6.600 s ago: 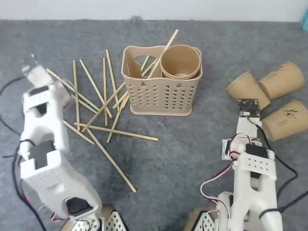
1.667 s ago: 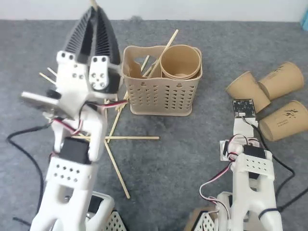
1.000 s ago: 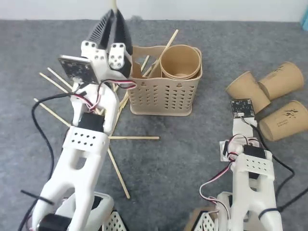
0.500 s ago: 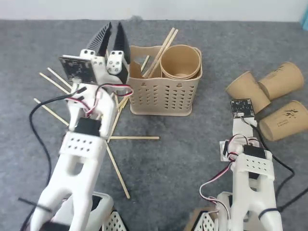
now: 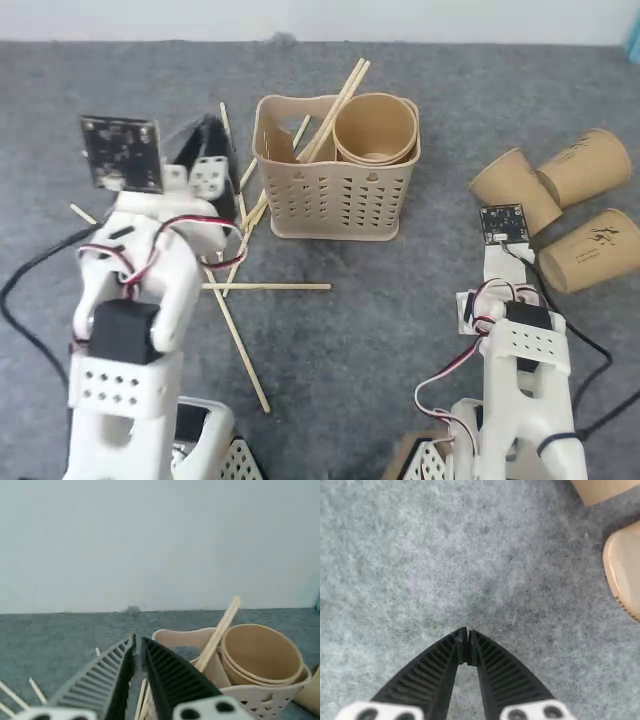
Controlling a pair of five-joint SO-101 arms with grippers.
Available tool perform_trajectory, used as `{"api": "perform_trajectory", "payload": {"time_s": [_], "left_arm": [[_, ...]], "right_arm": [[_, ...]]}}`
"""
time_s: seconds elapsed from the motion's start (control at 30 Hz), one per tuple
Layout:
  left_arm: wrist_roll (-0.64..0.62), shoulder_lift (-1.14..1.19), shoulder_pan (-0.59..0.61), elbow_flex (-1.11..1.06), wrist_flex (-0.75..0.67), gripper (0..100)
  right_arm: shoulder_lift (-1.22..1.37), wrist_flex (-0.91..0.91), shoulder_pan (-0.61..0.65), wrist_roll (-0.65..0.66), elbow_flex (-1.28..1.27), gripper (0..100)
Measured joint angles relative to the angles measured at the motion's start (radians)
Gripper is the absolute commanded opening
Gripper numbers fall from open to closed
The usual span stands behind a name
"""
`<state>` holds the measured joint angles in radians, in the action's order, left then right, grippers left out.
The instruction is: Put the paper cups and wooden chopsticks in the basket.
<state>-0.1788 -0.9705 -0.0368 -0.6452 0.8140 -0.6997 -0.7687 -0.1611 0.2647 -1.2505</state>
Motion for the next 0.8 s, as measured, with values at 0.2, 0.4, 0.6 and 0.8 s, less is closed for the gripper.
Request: {"api": "perform_trajectory", "payload": {"time_s": [0.2,0.4,0.6,0.8], "left_arm": [[-0.086,0.000,0.135,-0.141,0.017,1],[-0.141,0.000,0.247,-0.494,-0.184,1],[-0.080,0.000,0.261,-0.675,-0.313,1],[-0.028,0.000,0.261,-0.750,-0.341,1]], "right_arm": [[0.000,-0.011,0.000,0.000,0.000,0.8],[0.000,-0.014,0.000,0.000,0.000,0.8],[0.000,-0.020,-0.038,0.000,0.000,0.8],[0.000,-0.046,-0.086,0.000,0.000,0.8]]}}
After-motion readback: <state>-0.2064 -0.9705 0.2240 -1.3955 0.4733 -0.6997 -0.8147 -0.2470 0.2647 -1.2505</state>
